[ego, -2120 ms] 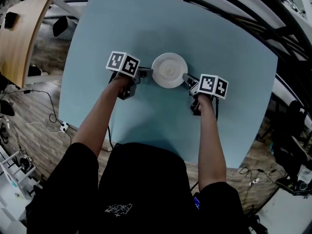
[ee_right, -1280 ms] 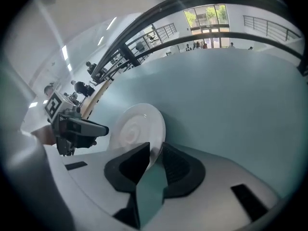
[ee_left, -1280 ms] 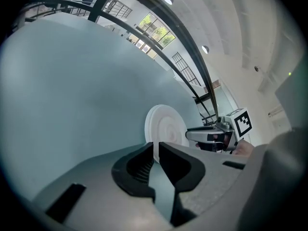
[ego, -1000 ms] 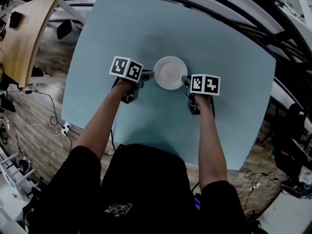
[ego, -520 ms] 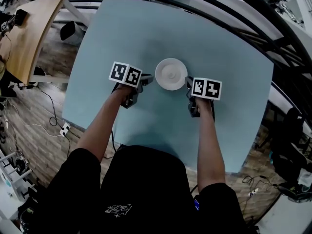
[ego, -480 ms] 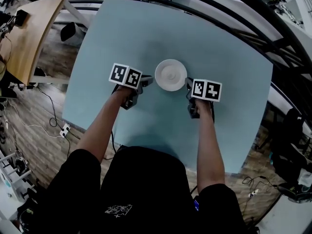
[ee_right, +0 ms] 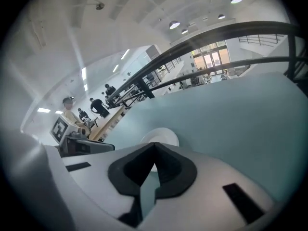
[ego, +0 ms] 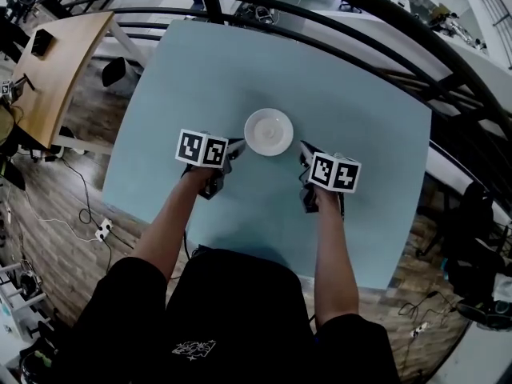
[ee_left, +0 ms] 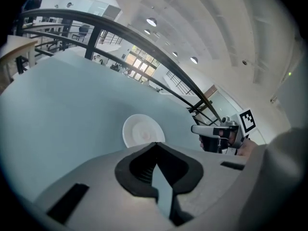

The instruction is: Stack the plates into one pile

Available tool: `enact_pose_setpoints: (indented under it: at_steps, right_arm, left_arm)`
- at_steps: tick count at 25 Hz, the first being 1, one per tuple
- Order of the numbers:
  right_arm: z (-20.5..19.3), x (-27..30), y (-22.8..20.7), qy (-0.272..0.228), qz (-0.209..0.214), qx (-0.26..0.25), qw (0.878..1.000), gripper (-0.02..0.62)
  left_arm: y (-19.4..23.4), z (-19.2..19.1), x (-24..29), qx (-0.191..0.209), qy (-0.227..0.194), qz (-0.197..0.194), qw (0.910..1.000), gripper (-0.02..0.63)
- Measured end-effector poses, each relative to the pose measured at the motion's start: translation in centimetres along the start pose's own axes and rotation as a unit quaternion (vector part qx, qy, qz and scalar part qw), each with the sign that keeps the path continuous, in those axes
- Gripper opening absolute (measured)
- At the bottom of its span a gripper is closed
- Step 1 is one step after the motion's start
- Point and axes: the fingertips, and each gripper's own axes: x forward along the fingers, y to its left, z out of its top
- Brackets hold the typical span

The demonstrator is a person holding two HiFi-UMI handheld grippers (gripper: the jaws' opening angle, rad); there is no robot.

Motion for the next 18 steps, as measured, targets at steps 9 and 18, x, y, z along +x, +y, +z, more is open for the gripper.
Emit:
enact_pose_setpoints:
  at_steps: [9, 18]
  right_arm:
    - [1.5, -7.2, 2.0, -0.077, 0.007, -0.036, 0.996, 0.006]
    - [3.2, -14.2, 2.6, -0.147, 0.007, -0.064, 0.987, 0.006]
  left_arm:
    - [-4.8, 1.1, -4.1, 0.075, -0.085, 0.062, 0.9916, 0.008]
    - [-10.4, 1.3, -7.8, 0.097, -0.167, 0.080, 0.9779, 0.008]
